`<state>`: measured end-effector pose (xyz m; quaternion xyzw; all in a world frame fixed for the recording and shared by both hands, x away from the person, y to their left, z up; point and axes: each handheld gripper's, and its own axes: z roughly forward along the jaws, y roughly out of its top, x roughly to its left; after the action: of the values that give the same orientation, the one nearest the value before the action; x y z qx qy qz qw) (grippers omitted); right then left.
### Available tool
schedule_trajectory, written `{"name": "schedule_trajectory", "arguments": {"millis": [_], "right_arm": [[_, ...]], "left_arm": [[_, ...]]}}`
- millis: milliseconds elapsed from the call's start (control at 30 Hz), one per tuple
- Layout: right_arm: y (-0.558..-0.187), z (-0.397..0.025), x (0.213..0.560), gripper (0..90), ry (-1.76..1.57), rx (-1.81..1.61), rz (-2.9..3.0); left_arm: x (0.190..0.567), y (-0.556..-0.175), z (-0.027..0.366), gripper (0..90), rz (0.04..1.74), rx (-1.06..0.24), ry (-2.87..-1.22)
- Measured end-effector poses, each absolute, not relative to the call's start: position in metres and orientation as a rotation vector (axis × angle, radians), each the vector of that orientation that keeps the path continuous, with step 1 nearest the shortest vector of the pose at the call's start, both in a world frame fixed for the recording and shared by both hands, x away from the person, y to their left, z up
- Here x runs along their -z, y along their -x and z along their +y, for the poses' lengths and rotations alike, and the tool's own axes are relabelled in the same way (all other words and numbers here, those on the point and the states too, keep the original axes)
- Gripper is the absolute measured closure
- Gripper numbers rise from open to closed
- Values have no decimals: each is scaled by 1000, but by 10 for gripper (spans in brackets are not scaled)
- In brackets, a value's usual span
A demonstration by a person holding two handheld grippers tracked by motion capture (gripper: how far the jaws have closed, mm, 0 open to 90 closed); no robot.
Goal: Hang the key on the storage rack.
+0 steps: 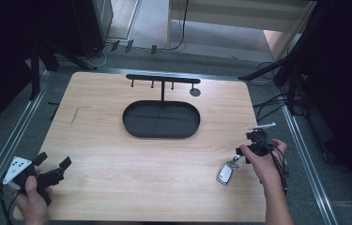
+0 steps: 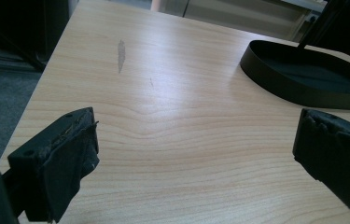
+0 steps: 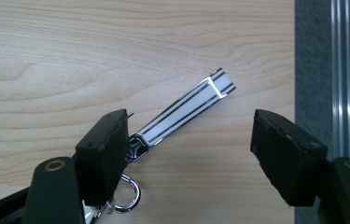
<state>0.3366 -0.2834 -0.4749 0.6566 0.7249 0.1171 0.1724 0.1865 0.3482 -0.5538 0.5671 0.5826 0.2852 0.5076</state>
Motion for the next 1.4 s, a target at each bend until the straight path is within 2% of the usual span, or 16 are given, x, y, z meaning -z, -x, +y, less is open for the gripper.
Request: {"name": "schedule_trajectory", "arguments": {"millis": [400, 433, 567, 1100, 1233, 1400], "right_arm": [[-355, -267, 469, 386, -2051, -189, 2027], [-357, -268, 471, 439, -2071, -130, 1997], [-360, -273, 475, 507, -2160, -83, 1938], [-363, -271, 496, 499, -2245, -86, 1907], [-365, -272, 499, 495, -2350, -195, 1876], [-366, -268, 501, 565, -2352, -203, 1897]], "left_arm": [[554, -187, 350, 1, 1411, -670, -1350], [554, -187, 350, 1, 1410, -674, -1353], [554, -187, 350, 1, 1411, -669, -1345], [554, -187, 351, 1, 1411, -670, -1342], [554, -187, 351, 1, 1411, -667, -1343], [554, -187, 351, 1, 1411, -667, -1343]]}}
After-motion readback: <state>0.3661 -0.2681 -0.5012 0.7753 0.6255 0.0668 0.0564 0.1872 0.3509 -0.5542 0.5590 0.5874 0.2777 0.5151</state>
